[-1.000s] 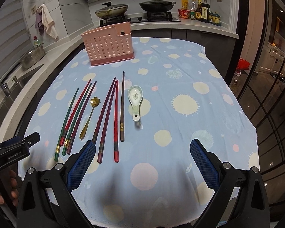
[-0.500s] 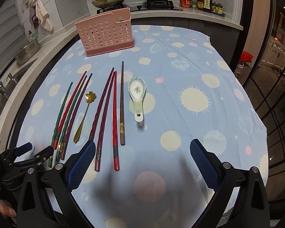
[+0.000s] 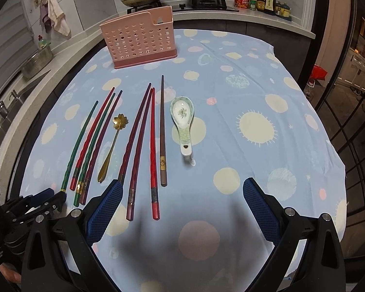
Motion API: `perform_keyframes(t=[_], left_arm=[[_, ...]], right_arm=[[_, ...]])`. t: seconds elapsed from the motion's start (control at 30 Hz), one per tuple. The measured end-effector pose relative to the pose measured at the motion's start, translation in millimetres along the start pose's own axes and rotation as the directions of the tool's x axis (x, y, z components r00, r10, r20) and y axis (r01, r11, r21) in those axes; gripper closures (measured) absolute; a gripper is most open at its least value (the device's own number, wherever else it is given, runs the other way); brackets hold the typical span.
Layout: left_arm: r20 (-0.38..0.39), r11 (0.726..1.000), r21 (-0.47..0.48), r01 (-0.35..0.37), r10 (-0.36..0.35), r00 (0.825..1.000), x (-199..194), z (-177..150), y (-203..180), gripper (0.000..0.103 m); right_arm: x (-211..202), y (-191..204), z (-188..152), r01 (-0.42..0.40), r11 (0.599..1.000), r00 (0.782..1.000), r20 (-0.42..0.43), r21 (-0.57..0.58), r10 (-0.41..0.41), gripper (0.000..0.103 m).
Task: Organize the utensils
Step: 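Close the left gripper on the green chopstick while the right gripper closes on the white spoon, then lift the green chopstick with the left tool while the right tool lifts the white spoon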
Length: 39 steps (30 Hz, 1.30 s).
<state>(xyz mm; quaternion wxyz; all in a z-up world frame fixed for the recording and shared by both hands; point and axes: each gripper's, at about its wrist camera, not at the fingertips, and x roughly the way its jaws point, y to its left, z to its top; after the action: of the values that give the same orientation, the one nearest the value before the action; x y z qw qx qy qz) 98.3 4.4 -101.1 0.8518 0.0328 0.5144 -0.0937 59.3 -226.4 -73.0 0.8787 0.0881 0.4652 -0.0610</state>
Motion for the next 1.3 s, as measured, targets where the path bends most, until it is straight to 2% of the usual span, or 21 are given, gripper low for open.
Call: perform_keyframes(t=[0.03, 0.07, 0.3, 0.57, 0.67, 1.1, 1.3], left_arm=[[0.001, 1.0, -0.004, 0.008, -0.008, 1.0, 0, 1, 1, 0.09], [0.001, 1.0, -0.007, 0.012, -0.012, 1.0, 0, 2, 2, 0.095], [0.009, 1.0, -0.029, -0.003, 0.003, 1.0, 4, 10, 11, 0.095], [0.008, 0.999, -0.053, -0.005, 0.006, 1.0, 13, 26, 18, 0.095], [0.007, 0.998, -0.058, -0.002, 0.003, 1.0, 16, 31, 19, 0.095], [0.006, 0.998, -0.058, 0.0, 0.001, 1.0, 21, 39, 20, 0.095], [0.012, 0.998, -0.057, -0.004, 0.005, 1.0, 22, 39, 19, 0.095]], right_arm=[[2, -1, 1, -0.004, 1.0, 1.0, -0.006, 0.002, 0.004, 0.017], [4, -1, 2, -0.008, 1.0, 1.0, -0.01, 0.006, 0.008, 0.021], [20, -12, 25, -0.04, 0.998, 0.999, -0.008, 0.057, 0.041, 0.038], [53, -17, 48, -0.1, 0.99, 0.994, -0.042, 0.103, 0.105, 0.078], [64, -19, 51, -0.111, 0.987, 0.991, -0.059, 0.118, 0.119, 0.087], [88, -24, 45, -0.128, 0.98, 0.983, -0.111, 0.151, 0.146, 0.091], [89, -23, 38, -0.132, 0.98, 0.984, -0.104, 0.146, 0.148, 0.091]])
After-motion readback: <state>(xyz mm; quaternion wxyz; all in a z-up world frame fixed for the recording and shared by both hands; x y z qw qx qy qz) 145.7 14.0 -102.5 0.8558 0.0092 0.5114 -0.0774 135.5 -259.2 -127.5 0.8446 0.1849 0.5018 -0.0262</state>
